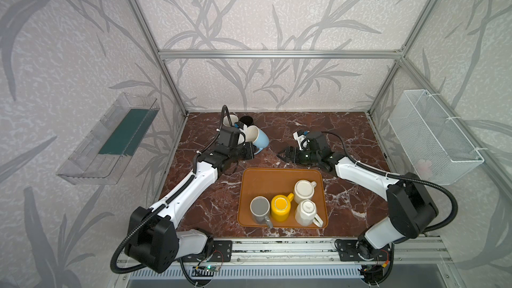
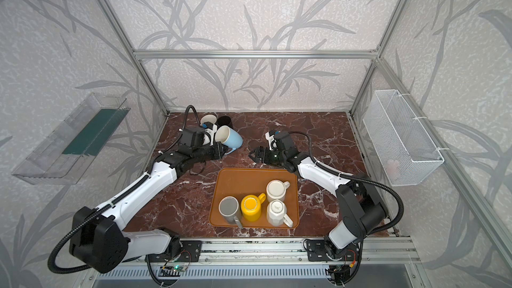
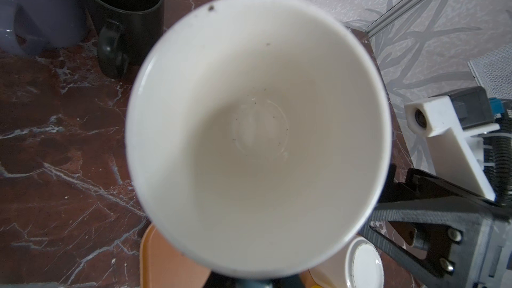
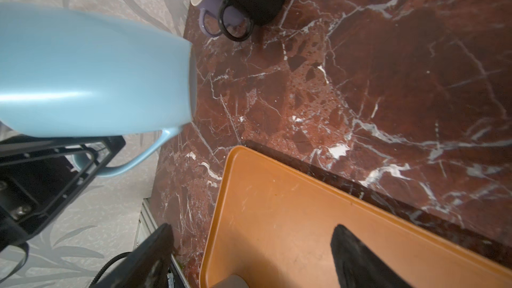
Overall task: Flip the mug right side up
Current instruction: 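Open and withdraw the right gripper while the left gripper carries the mug away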
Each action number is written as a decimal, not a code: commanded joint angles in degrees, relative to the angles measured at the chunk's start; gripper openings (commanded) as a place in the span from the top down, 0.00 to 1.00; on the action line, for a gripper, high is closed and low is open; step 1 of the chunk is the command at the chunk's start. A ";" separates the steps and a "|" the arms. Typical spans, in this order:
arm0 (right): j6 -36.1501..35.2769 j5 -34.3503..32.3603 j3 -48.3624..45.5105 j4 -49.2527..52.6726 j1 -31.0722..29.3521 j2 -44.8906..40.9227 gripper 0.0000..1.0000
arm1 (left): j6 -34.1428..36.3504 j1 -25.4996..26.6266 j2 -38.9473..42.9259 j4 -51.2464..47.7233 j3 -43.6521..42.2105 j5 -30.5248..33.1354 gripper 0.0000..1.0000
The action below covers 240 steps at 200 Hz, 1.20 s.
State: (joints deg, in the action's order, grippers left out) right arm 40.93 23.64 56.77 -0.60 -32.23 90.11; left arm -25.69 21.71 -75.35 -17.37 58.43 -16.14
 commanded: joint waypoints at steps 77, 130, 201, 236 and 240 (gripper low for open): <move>-6.44 -10.76 1.65 12.74 1.61 -4.14 0.10 | 2.31 1.33 -11.34 -2.70 13.19 7.37 1.00; -7.54 -12.82 0.53 14.05 2.37 -6.51 0.10 | 4.30 1.88 -19.77 -9.06 22.21 11.23 1.00; -8.06 -13.00 -0.25 14.93 2.74 -8.23 0.10 | 7.99 1.95 -33.70 -21.55 39.61 17.41 1.00; -8.40 -13.44 -0.90 15.41 2.87 -9.05 0.10 | 9.08 2.01 -39.51 -25.41 47.32 18.25 1.00; -8.41 -13.49 -1.00 15.45 2.88 -9.13 0.10 | 9.07 1.94 -40.03 -25.65 48.10 18.25 1.00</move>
State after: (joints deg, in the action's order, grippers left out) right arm 33.43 11.00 56.77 13.50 -29.67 83.02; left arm -18.44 23.33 -114.15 -40.49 101.16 -0.19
